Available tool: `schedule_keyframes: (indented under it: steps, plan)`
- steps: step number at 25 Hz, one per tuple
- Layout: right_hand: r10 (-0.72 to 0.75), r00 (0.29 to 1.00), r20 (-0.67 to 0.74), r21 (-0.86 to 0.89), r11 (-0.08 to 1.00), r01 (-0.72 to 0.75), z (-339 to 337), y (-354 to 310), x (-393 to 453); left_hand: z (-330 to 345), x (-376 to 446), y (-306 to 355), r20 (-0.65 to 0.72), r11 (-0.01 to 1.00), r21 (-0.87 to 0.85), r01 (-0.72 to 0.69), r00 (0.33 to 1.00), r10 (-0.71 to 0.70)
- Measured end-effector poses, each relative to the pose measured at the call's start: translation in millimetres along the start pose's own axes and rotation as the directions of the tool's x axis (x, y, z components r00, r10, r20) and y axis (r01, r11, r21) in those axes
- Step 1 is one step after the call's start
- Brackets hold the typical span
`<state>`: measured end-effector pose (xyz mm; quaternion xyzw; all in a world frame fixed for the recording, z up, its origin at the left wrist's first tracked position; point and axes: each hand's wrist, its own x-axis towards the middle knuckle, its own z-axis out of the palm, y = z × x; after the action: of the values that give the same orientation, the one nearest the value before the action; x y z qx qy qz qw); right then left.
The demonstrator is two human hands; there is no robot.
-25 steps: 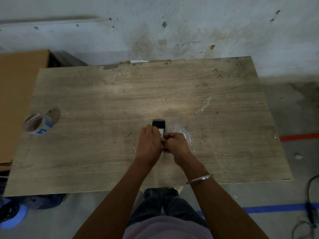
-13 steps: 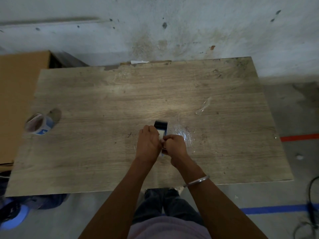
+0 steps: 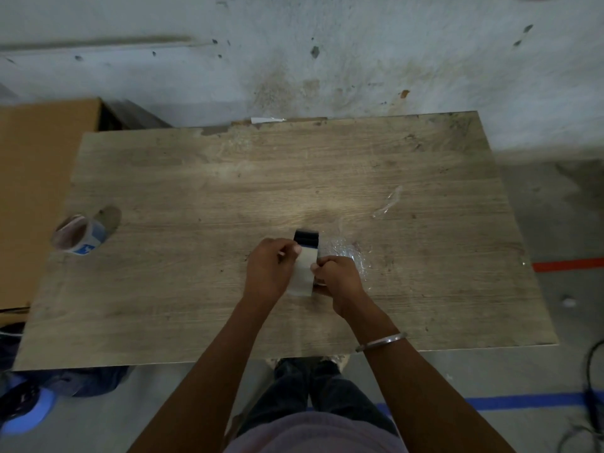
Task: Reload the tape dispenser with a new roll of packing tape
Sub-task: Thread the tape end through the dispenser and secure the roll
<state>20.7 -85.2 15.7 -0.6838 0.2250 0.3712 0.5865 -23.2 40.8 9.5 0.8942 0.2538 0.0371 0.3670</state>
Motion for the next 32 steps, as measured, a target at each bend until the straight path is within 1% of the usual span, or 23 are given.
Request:
schedule_keyframes:
  steps: [3,5,8,9,12,15,17,20,23,24,26,28,30,32]
  plan:
    - [0.038,0.999,0.014,0.033,0.999,-0.039,0,0,2,10,-15,-5,-0.023,0.999,0.049,-0.017,1.000,0.018]
    - [0.059,0.998,0.020,0.058,0.997,-0.060,0,-1,3,13,-19,-2,-0.073,0.996,0.053,-0.066,0.995,0.070]
    - [0.073,0.997,0.028,0.087,0.993,-0.075,0,-2,3,14,-20,-2,-0.113,0.976,0.150,-0.158,0.978,0.176]
    - [0.072,0.997,0.036,0.093,0.993,-0.076,0,-2,3,15,-20,-3,-0.110,0.965,0.184,-0.188,0.971,0.211]
    - [0.055,0.997,0.056,0.061,0.996,-0.059,2,-1,2,23,-19,-1,-0.092,0.931,0.294,-0.215,0.963,0.252]
    - [0.046,0.998,0.038,0.025,0.999,-0.047,4,4,5,27,-18,-3,-0.057,0.890,0.373,-0.262,0.951,0.304]
    - [0.031,0.999,0.026,0.016,0.999,-0.032,5,7,7,25,-14,-3,-0.033,0.885,0.379,-0.270,0.952,0.304]
    - [0.008,1.000,0.025,0.015,1.000,-0.009,10,9,6,24,-11,0,-0.005,0.890,0.404,-0.212,0.972,0.234]
    - [0.002,1.000,-0.005,0.037,0.999,-0.002,17,10,2,23,-14,5,0.056,0.865,0.470,-0.174,0.984,0.168]
    - [-0.004,1.000,-0.025,0.031,0.999,0.005,20,13,2,22,-16,7,0.084,0.847,0.499,-0.185,0.983,0.166]
    - [-0.025,0.997,-0.068,0.025,0.999,0.027,25,16,4,22,-14,8,0.117,0.787,0.564,-0.251,0.967,0.225]
    - [-0.032,0.994,-0.105,0.044,0.998,0.037,31,20,6,23,-10,6,0.162,0.750,0.590,-0.299,0.954,0.253]
    - [-0.025,0.992,-0.122,0.071,0.997,0.034,35,21,7,23,-7,0,0.173,0.757,0.579,-0.302,0.953,0.248]
    - [-0.024,0.992,-0.125,0.077,0.997,0.033,37,22,8,22,-5,-4,0.167,0.795,0.534,-0.290,0.957,0.237]
